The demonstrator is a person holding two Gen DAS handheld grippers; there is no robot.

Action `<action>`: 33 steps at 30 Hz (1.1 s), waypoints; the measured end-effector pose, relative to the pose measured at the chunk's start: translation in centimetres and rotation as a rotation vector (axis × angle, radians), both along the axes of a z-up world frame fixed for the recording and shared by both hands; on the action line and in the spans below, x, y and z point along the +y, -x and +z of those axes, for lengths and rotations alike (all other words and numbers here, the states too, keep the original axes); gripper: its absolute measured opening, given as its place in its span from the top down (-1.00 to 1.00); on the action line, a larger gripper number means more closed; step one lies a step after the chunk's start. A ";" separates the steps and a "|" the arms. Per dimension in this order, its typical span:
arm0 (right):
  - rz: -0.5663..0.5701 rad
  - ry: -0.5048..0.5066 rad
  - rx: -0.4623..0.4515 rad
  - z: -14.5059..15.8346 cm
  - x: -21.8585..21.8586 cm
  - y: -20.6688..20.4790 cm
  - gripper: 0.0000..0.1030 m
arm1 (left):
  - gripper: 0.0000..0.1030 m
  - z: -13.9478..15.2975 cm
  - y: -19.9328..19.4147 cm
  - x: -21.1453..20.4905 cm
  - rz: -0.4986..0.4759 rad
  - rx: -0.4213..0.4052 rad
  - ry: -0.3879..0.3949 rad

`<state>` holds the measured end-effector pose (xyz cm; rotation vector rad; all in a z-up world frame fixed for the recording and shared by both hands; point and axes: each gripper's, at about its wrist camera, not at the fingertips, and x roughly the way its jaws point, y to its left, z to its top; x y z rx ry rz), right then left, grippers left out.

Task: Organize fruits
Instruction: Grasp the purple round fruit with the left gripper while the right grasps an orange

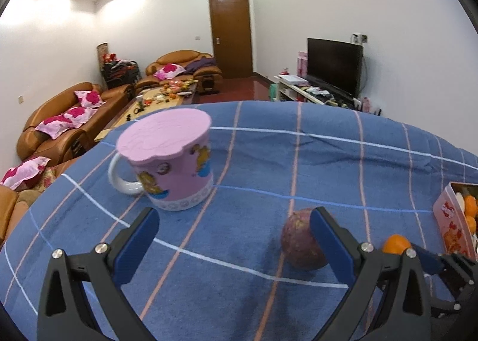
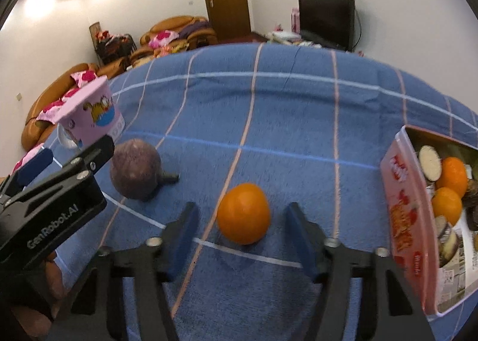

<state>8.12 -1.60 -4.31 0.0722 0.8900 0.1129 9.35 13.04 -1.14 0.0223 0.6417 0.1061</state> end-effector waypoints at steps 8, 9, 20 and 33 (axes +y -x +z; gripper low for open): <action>0.001 -0.030 -0.005 0.2 -0.2 0.4 0.32 | -0.99 0.4 -0.2 -0.5 -0.108 0.009 0.060; -0.012 -0.043 -0.012 0.3 -0.6 0.6 0.32 | -0.99 0.5 0.0 -0.6 -0.127 0.000 0.064; -0.089 -0.084 -0.126 2.0 -3.0 4.2 0.32 | -0.55 -1.6 -2.5 -3.3 -0.159 0.153 0.013; -0.104 -0.087 -0.165 2.4 -3.5 4.7 0.32 | 0.03 -2.2 -1.8 -4.8 -0.226 0.208 0.028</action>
